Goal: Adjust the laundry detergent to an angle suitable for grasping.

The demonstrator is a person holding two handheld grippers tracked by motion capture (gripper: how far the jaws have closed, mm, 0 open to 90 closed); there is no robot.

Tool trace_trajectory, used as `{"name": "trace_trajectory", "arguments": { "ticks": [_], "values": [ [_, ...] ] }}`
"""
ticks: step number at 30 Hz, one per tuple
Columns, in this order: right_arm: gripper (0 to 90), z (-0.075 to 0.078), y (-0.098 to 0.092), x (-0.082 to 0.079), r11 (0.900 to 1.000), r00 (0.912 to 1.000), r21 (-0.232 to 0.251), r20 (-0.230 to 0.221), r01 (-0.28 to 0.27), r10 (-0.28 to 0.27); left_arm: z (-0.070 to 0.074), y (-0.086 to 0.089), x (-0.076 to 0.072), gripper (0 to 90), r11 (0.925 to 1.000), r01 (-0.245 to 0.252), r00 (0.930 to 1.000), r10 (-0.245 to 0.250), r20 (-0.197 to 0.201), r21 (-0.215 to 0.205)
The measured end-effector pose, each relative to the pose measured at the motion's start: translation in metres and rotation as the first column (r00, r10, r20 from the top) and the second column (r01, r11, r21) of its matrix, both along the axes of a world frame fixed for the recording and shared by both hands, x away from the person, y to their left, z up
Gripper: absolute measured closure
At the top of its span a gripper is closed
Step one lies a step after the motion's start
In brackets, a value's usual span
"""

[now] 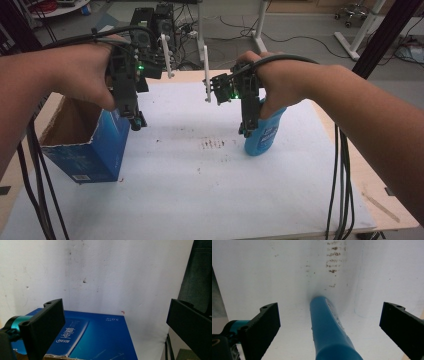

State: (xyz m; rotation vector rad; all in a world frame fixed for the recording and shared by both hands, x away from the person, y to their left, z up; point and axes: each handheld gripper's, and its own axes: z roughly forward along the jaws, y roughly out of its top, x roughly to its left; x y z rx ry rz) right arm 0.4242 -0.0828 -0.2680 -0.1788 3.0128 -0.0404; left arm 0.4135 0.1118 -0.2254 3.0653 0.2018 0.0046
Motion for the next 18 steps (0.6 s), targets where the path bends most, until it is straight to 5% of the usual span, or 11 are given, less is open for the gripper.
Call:
{"name": "trace_trajectory", "arguments": {
  "ticks": [12,18],
  "values": [
    [2.1,0.005,-0.002,-0.007,1.0,0.9999,0.022,0.002,-0.015,0.015,0.0,-0.002,-0.001,1.7,0.9998,-0.01,0.9999,0.01,0.002,0.016],
    [2.1,0.013,-0.009,-0.025,0.999,1.0,0.044,0.004,-0.008,0.008,0.001,-0.003,-0.003,1.6,0.9999,-0.012,0.9999,0.012,0.002,0.007]
  ]
}}
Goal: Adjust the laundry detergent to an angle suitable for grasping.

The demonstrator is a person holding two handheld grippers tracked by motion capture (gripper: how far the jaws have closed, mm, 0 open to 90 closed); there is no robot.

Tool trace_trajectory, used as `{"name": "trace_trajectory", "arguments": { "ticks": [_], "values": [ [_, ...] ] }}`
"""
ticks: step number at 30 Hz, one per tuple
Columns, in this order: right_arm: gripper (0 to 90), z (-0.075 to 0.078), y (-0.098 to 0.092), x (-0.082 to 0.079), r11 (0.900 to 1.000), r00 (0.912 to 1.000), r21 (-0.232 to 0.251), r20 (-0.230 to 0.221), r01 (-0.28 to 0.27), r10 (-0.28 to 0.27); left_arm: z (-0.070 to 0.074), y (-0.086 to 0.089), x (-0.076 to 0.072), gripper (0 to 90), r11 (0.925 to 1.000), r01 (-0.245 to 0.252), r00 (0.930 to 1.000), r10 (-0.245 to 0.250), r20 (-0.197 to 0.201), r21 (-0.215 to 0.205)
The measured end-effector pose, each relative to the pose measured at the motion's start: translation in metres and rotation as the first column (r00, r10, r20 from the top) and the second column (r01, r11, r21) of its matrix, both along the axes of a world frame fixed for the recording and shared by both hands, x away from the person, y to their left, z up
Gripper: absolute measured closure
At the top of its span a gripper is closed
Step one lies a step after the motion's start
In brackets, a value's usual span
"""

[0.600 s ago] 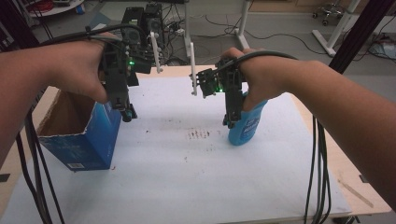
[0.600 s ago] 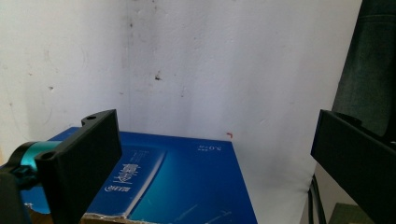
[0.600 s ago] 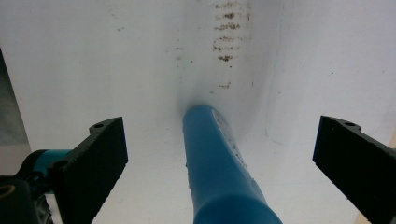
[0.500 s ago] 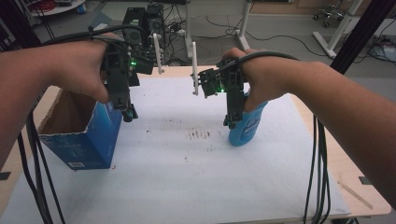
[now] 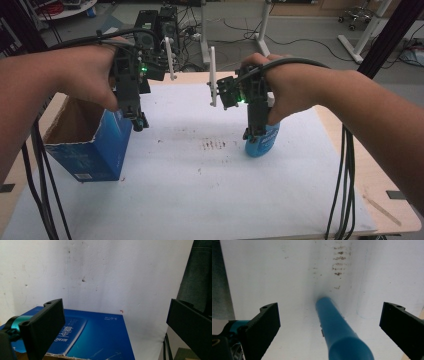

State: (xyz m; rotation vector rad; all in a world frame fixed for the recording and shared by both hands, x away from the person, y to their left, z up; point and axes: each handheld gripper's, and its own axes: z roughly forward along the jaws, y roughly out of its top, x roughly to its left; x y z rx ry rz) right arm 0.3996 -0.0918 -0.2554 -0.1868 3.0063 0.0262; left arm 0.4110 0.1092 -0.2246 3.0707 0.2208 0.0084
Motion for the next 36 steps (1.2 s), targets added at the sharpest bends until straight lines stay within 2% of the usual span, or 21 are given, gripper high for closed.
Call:
{"name": "trace_trajectory", "arguments": {
  "ticks": [3,4,6,10,15,18,20,21,23,24,25,26,27,34,36],
  "values": [
    [2.1,0.005,-0.005,-0.007,1.0,0.9998,0.015,0.014,-0.017,0.016,-0.001,0.0,0.0,1.7,0.9999,0.001,1.0,-0.001,-0.003,0.01],
    [2.1,0.008,-0.013,-0.018,0.999,0.9998,0.038,0.018,-0.009,0.008,-0.002,-0.001,0.0,1.7,0.9999,0.0,1.0,0.0,-0.004,0.016],
    [2.1,0.01,-0.022,-0.023,0.999,0.999,0.032,0.032,-0.032,0.031,-0.002,-0.002,0.001,1.7,0.9999,-0.002,1.0,0.002,-0.004,0.015],
    [2.1,0.014,-0.044,-0.04,0.999,0.9986,0.043,0.046,-0.029,0.027,-0.001,-0.006,0.002,1.7,1.0,-0.002,1.0,0.002,-0.001,0.003],
    [2.1,0.013,-0.078,-0.057,0.999,0.9985,0.048,0.054,0.008,-0.011,-0.003,-0.011,0.001,1.7,0.9999,0.008,1.0,-0.008,-0.004,0.006],
    [2.1,0.009,-0.099,-0.065,0.998,0.9975,0.035,0.052,0.045,-0.047,-0.003,-0.014,0.001,1.7,0.9999,0.011,0.9999,-0.011,-0.008,0.006],
    [2.1,0.007,-0.107,-0.067,0.998,0.9967,0.034,0.053,0.059,-0.061,-0.003,-0.016,0.001,1.7,0.9999,0.012,0.9999,-0.012,-0.01,0.005],
    [2.1,0.002,-0.123,-0.069,0.995,0.9943,0.036,0.045,0.094,-0.096,-0.003,-0.017,0.0,1.7,0.9999,0.013,0.9998,-0.013,-0.011,-0.003],
    [2.1,0.001,-0.129,-0.07,0.993,0.9929,0.034,0.042,0.11,-0.111,-0.003,-0.018,0.0,1.7,0.9999,0.007,0.9999,-0.007,-0.013,-0.01],
    [2.1,-0.004,-0.142,-0.071,0.989,0.9887,0.029,0.038,0.144,-0.145,-0.001,-0.02,-0.001,1.7,0.9999,0.001,0.9999,-0.002,-0.013,-0.013],
    [2.1,-0.004,-0.142,-0.071,0.989,0.9887,0.029,0.038,0.144,-0.145,-0.001,-0.02,-0.001,1.7,0.9999,0.001,0.9999,-0.002,-0.013,-0.013],
    [2.1,-0.009,-0.155,-0.071,0.985,0.9843,0.029,0.039,0.171,-0.172,-0.001,-0.021,-0.002,1.7,0.9998,-0.004,0.9999,0.003,-0.016,-0.02],
    [2.1,-0.011,-0.159,-0.071,0.983,0.9824,0.031,0.038,0.182,-0.183,0.0,-0.024,-0.003,1.7,0.9995,-0.012,0.9997,0.011,-0.02,-0.03],
    [2.1,-0.024,-0.177,-0.067,0.972,0.9726,0.046,0.022,0.23,-0.232,0.001,-0.036,-0.005,1.7,0.9979,-0.045,0.9987,0.044,-0.024,-0.045],
    [2.1,-0.025,-0.179,-0.065,0.97,0.9709,0.054,0.018,0.238,-0.239,0.002,-0.045,-0.006,1.7,0.9958,-0.064,0.9978,0.063,-0.023,-0.065]
  ]
}}
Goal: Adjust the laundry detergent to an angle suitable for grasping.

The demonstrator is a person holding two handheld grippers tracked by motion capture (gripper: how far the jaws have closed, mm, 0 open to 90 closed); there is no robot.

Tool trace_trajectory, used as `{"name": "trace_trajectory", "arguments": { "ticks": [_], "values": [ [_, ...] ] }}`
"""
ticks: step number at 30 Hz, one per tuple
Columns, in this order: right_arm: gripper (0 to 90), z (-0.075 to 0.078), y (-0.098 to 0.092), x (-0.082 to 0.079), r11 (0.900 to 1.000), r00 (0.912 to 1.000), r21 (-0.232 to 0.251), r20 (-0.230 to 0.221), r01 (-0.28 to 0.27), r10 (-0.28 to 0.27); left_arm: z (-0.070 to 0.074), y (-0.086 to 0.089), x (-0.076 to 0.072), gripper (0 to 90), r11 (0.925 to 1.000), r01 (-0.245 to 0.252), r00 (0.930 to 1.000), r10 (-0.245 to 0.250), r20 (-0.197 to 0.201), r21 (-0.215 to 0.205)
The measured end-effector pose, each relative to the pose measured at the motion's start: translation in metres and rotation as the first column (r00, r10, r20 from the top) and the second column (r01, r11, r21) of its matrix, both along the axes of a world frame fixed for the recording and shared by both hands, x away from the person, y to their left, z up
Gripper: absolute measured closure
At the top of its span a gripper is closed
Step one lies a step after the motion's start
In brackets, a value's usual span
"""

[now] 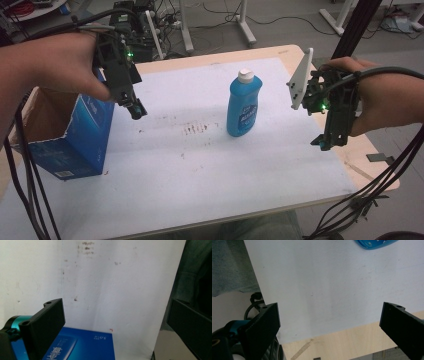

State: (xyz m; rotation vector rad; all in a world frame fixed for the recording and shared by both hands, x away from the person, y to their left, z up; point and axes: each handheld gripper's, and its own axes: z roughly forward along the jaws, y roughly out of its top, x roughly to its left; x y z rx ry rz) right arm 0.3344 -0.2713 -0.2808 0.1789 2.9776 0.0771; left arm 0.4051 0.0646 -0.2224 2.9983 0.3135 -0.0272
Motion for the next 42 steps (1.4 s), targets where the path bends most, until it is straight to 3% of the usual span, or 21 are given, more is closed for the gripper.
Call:
{"name": "trace_trajectory", "arguments": {
  "ticks": [5,7,13,21,25,35,42],
  "values": [
    [2.1,-0.004,-0.003,0.003,1.0,0.9999,0.007,-0.003,0.016,-0.016,-0.002,-0.016,0.001,1.7,0.9999,-0.003,0.9998,0.003,0.02,-0.012],
    [2.1,-0.006,-0.004,0.004,1.0,0.9998,-0.001,0.002,0.018,-0.018,-0.003,-0.023,0.002,1.7,0.9996,-0.026,0.9995,0.026,0.02,-0.01],
    [2.1,-0.009,-0.007,0.004,1.0,0.9996,0.003,-0.006,0.027,-0.027,-0.004,-0.046,0.004,1.7,0.9935,-0.074,0.9966,0.076,0.03,-0.087],
    [2.1,-0.014,-0.012,0.004,0.999,0.9993,0.005,-0.003,0.037,-0.037,-0.013,-0.073,0.01,1.7,0.99,-0.109,0.9923,0.114,0.049,-0.09],
    [2.1,-0.014,-0.014,0.003,0.999,0.999,0.009,-0.005,0.043,-0.043,-0.018,-0.084,0.012,1.7,0.9879,-0.119,0.9918,0.123,0.034,-0.099],
    [2.1,-0.015,-0.017,0.0,0.999,0.9988,0.016,-0.003,0.049,-0.049,-0.024,-0.108,0.019,1.7,0.9712,-0.168,0.9846,0.174,0.02,-0.169],
    [2.1,-0.016,-0.02,0.001,0.998,0.9987,0.034,-0.002,0.051,-0.051,-0.028,-0.123,0.026,1.7,0.9495,-0.22,0.9742,0.226,-0.003,-0.223]
  ]
}}
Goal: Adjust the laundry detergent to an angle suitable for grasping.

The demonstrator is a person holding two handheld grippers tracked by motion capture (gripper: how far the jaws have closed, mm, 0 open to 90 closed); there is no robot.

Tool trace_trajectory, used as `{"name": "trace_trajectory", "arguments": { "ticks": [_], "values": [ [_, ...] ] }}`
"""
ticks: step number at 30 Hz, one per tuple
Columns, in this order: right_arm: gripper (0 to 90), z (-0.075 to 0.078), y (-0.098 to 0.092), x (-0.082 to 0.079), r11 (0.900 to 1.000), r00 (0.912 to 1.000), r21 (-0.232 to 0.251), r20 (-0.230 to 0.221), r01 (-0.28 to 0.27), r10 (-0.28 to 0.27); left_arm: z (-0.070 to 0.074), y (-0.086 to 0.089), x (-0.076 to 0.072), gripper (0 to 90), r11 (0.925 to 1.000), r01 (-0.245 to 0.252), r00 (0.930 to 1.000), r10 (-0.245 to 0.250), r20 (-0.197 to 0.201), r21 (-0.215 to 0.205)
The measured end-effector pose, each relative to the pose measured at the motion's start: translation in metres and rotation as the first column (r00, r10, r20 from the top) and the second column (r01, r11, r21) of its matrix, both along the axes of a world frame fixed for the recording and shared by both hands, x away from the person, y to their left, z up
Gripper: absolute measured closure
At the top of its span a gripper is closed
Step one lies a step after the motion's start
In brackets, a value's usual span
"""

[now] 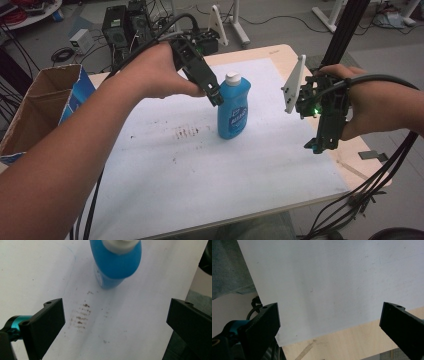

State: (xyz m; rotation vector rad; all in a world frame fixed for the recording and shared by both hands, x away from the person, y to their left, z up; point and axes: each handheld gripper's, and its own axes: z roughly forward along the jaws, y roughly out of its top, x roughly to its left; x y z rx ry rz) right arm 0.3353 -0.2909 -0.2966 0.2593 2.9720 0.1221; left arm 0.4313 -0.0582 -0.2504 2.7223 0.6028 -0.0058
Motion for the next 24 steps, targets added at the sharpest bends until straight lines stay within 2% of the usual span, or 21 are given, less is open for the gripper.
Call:
{"name": "trace_trajectory", "arguments": {
  "ticks": [10,15,24],
  "values": [
    [2.1,-0.004,-0.001,0.0,1.0,1.0,-0.001,-0.008,0.004,-0.004,-0.009,-0.015,0.006,1.7,0.9993,-0.033,0.9994,0.034,0.011,-0.018],
    [2.1,-0.005,-0.005,-0.001,1.0,1.0,0.011,-0.002,0.005,-0.005,-0.015,-0.023,0.01,1.7,0.9967,-0.063,0.9979,0.063,0.01,-0.051],
    [2.1,-0.007,-0.007,-0.002,1.0,0.9999,0.012,-0.008,0.011,-0.011,-0.023,-0.035,0.011,1.7,0.9935,-0.071,0.9968,0.074,0.03,-0.089]
  ]
}}
